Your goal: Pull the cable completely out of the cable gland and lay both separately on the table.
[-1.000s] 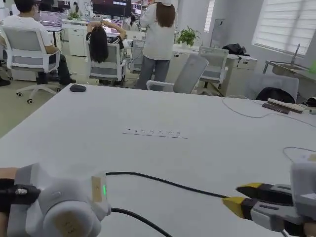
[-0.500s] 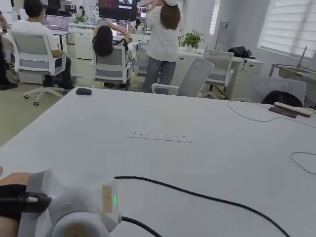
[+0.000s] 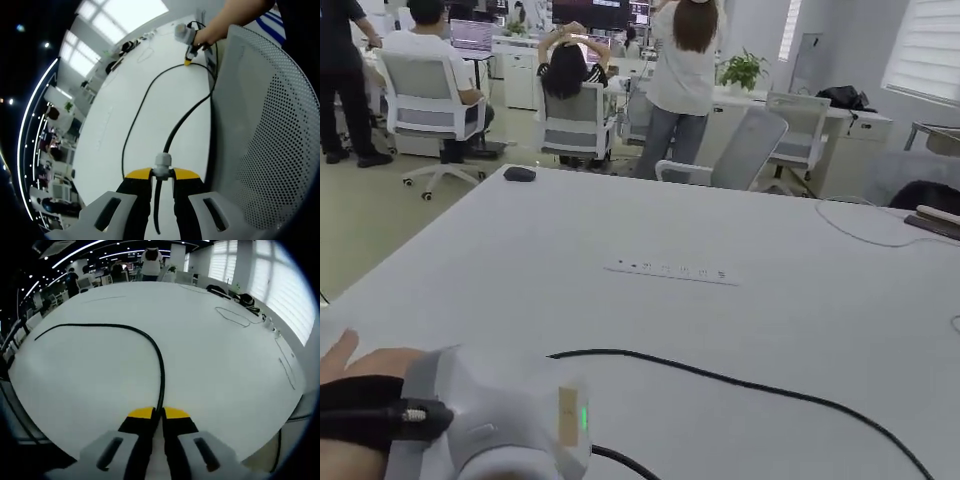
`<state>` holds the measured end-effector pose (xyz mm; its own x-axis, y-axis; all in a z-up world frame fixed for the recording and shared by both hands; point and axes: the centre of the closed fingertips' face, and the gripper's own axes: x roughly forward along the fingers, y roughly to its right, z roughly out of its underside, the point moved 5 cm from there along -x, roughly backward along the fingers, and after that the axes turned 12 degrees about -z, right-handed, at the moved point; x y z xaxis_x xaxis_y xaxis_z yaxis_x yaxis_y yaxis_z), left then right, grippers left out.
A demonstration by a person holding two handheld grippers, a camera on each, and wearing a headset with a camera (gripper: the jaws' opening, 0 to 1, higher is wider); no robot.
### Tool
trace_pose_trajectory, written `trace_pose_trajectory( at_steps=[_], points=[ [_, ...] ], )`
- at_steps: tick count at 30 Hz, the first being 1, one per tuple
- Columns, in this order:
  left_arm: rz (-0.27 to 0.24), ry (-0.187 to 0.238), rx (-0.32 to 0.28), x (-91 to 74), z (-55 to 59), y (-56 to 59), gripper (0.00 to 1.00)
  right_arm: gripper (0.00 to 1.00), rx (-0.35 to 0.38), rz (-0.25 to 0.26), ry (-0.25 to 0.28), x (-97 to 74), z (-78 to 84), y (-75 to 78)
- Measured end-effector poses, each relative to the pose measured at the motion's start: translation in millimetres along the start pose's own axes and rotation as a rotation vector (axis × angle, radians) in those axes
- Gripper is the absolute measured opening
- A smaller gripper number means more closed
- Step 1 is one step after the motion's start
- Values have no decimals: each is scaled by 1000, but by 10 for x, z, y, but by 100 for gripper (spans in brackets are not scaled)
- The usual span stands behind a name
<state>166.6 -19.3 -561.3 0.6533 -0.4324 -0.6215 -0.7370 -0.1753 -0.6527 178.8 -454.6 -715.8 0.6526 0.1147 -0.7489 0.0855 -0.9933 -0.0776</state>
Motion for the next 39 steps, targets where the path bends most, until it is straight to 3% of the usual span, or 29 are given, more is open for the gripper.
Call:
trace_pose_trajectory(
  at_steps=[2, 4, 6, 9, 13, 16, 18, 21, 24, 31, 34, 38, 39],
  points=[
    [7, -1, 2, 9, 3, 18, 16, 4, 18, -38, -12, 117, -128, 4],
    [11, -6, 4, 9, 10, 31, 16, 4, -10, -67, -4, 236, -308, -32],
    [13, -8, 0, 5, 22, 38, 16, 4, -57, -99, 5, 284, -446, -163],
    [13, -13, -3, 2, 48, 34, 16, 4, -112, -198, 19, 463, -661, -402],
    [12, -18, -5, -10, 75, 28, 16, 5, -179, -228, 23, 520, -829, -655],
    [20, -11, -10, -24, 75, 42, 16, 16, -203, -238, 34, 492, -931, -733],
    [19, -11, -6, -27, 77, 46, 16, 23, -199, -265, 66, 402, -999, -825],
    [13, -9, -4, -34, 71, 46, 16, 22, -209, -277, 126, 233, -1104, -939],
    [10, -1, -9, -43, 62, 40, 16, 22, -249, -289, 142, 103, -1151, -1073],
    [-11, 19, -2, -72, 11, 2, 16, 22, -358, -434, 232, -351, -1338, -1735],
    [-6, 34, 6, -90, -31, 22, 16, 17, -399, -466, 199, -510, -1291, -2010],
    [-15, 35, 27, -98, -46, 35, 16, 19, -484, -578, 186, -717, -1206, -2464],
    [-15, 38, 25, -102, -51, 35, 16, 20, -475, -607, 175, -773, -1174, -2563]
  ],
)
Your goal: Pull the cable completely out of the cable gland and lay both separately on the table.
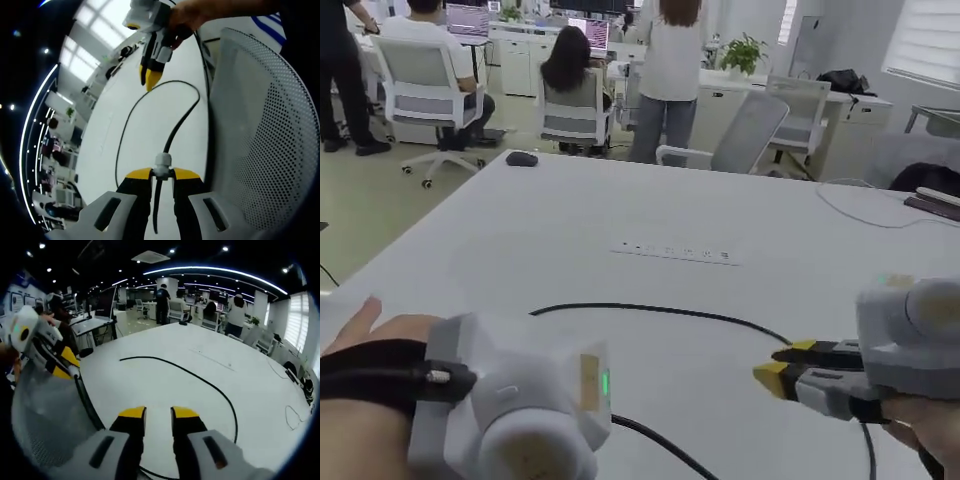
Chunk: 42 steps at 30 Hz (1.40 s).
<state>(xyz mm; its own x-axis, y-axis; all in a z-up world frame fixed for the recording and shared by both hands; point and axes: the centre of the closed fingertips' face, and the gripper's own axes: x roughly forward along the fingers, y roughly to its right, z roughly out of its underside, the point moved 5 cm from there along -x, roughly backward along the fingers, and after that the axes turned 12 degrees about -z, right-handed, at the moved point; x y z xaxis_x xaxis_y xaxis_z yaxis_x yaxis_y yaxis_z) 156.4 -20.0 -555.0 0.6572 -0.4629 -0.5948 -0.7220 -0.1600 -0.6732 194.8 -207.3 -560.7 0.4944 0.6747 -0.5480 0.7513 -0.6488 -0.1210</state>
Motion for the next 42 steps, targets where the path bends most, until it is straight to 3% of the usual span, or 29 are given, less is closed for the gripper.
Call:
trace_pose_trajectory(
  at_steps=[2, 7, 10, 11, 16, 21, 25, 27, 32, 34, 42],
  points=[
    [-6, 6, -1, -17, -12, -3, 16, 19, 16, -82, 17, 33, -84, -289],
    [-18, 12, -1, -30, -35, -12, 16, 20, -26, -163, 14, 115, -170, -741],
    [-21, 17, 3, -47, -63, 3, 16, 20, -73, -184, 13, 186, -194, -872],
    [-20, 20, 4, -60, -74, 13, 16, 20, -132, -203, -11, 217, -191, -922],
    [-16, 28, 17, -108, -110, 72, 16, 19, -235, -224, -76, 273, -211, -1090],
    [-15, 47, 21, -133, -188, 93, 16, 16, -369, -210, -167, 328, -174, -1139],
    [-14, 60, 42, -145, -242, 96, 16, 8, -382, -215, -163, 330, -179, -1190],
    [-19, 68, 48, -146, -256, 85, 16, 4, -405, -194, -162, 299, -181, -1168],
    [-25, 81, 27, -165, -288, 75, 16, 4, -406, -197, -141, 237, -175, -1154],
    [-42, 67, 47, -169, -270, 61, 16, 4, -406, -185, -155, 220, -148, -1120],
    [-85, 47, 13, -202, -168, -56, 16, 4, -386, -110, -209, 66, 44, -892]
  ],
)
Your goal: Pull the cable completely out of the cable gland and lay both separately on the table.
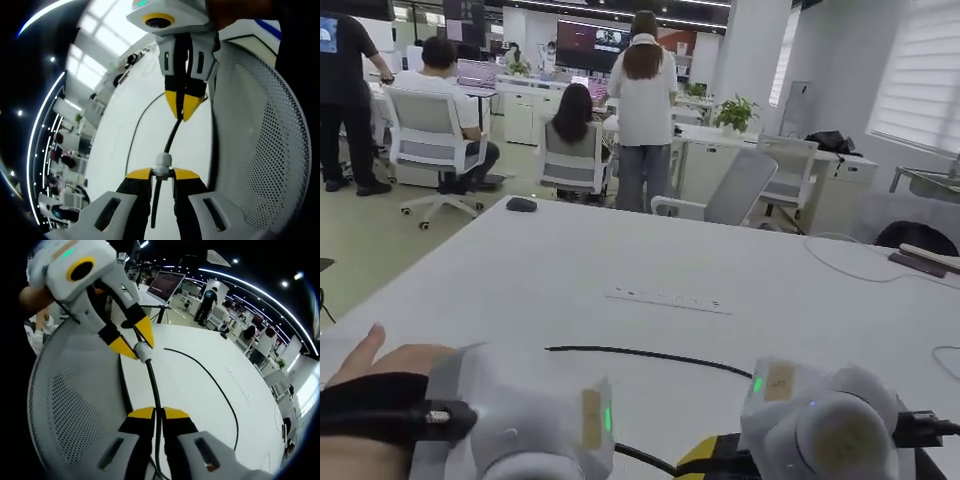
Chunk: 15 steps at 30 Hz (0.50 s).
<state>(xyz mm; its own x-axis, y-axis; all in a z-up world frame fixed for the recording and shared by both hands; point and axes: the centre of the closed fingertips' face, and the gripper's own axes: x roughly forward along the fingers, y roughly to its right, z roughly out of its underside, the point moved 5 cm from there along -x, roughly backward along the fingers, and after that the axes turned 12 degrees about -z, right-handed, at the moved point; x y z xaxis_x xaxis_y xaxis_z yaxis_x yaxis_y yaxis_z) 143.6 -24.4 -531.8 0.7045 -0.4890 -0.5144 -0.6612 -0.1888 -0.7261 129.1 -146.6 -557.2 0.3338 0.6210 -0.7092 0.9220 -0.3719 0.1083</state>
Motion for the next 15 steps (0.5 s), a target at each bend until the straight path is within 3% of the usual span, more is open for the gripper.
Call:
trace_pose_trajectory(
  at_steps=[6, 7, 9, 13, 15],
  points=[
    [-15, 12, 9, 13, -43, 14, 16, 6, -15, -9, -20, -8, 33, -22],
    [-16, 15, 13, 17, -56, 28, 16, 11, -50, -17, 16, 5, -52, -37],
    [-10, 20, 17, 24, -71, 49, 16, 21, -51, -15, 42, 23, -159, -37],
    [-6, 32, 32, 26, -114, 83, 16, 17, -107, -17, 82, 98, -348, -47],
    [-2, 41, 36, 30, -145, 105, 16, 16, -129, -30, 74, 156, -388, -90]
  ],
)
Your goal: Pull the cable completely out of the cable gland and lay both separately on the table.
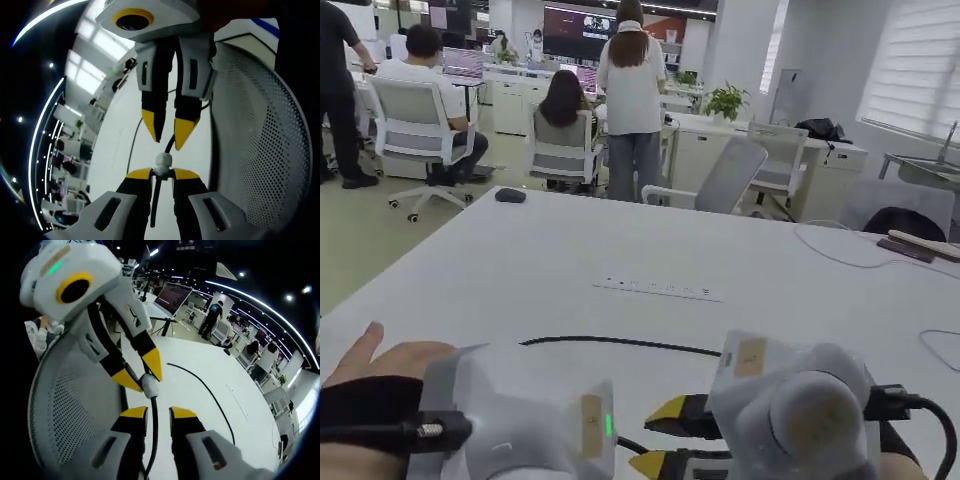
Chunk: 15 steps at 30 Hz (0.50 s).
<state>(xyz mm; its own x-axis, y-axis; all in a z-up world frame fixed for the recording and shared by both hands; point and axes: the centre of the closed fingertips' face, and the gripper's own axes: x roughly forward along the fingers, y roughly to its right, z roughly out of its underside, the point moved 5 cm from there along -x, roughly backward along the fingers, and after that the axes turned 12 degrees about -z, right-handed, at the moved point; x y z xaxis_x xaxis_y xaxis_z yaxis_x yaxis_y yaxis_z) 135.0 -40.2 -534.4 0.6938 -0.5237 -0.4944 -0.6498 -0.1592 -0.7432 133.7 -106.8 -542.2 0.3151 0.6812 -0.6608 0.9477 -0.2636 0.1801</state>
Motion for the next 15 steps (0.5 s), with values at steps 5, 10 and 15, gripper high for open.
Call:
trace_pose_trajectory(
  at_steps=[5, 10, 15],
  points=[
    [4, 7, 4, 2, -16, 19, 16, 3, -29, -3, -19, 30, 51, -36],
    [-2, -6, -3, -11, 35, 20, 16, 3, -8, 7, -44, 7, 156, -33],
    [-16, -17, -24, -41, 93, -38, 16, 3, 20, 26, -84, -76, 335, -20]
  ],
)
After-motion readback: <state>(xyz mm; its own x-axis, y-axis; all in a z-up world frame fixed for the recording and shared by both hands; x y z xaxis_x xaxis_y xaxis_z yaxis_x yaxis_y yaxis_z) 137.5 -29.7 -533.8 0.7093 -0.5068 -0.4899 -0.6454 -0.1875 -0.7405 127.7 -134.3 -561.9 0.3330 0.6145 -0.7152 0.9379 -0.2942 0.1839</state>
